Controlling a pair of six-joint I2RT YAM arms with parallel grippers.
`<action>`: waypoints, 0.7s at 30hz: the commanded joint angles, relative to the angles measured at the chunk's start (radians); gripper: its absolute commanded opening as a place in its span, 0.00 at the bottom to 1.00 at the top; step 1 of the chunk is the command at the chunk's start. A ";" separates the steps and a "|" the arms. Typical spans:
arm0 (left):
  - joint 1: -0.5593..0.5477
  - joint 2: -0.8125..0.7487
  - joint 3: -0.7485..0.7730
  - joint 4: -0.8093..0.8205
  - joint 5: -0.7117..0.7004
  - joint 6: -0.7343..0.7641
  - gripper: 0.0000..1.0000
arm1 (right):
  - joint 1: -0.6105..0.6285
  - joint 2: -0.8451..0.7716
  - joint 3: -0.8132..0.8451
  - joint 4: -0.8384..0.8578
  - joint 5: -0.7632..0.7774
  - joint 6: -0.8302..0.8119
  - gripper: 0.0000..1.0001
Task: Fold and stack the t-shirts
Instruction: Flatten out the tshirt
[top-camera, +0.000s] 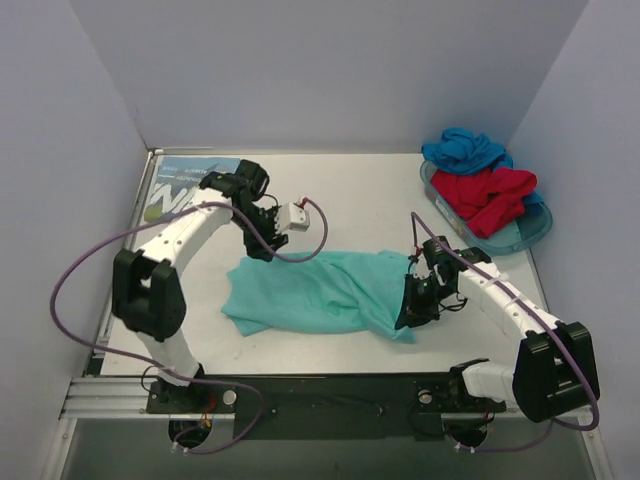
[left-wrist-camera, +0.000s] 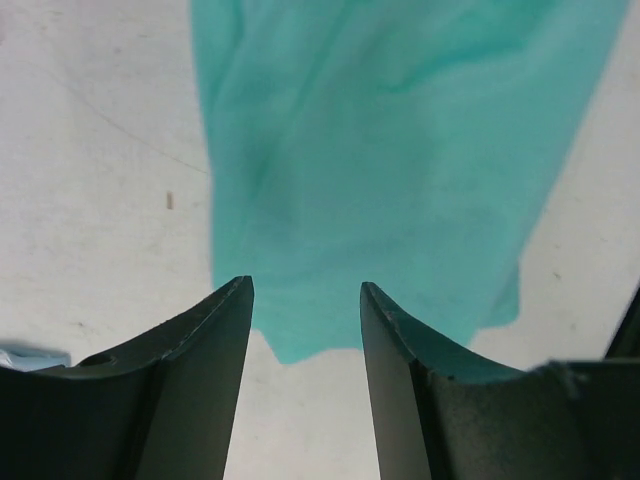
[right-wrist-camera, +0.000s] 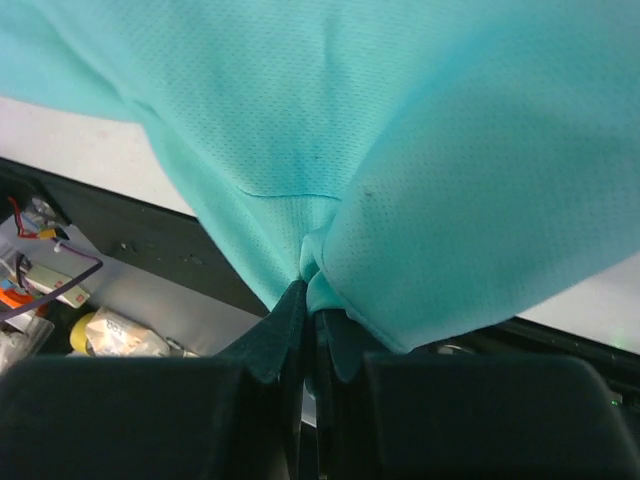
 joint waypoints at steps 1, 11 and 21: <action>0.055 0.242 0.233 -0.067 0.128 0.001 0.57 | -0.048 0.002 0.006 -0.099 0.052 0.017 0.00; 0.101 0.419 0.269 -0.136 0.027 0.188 0.61 | -0.095 0.050 0.105 -0.104 0.085 -0.032 0.00; 0.166 0.571 0.319 -0.121 -0.092 0.196 0.55 | -0.094 0.097 0.165 -0.102 0.095 -0.061 0.00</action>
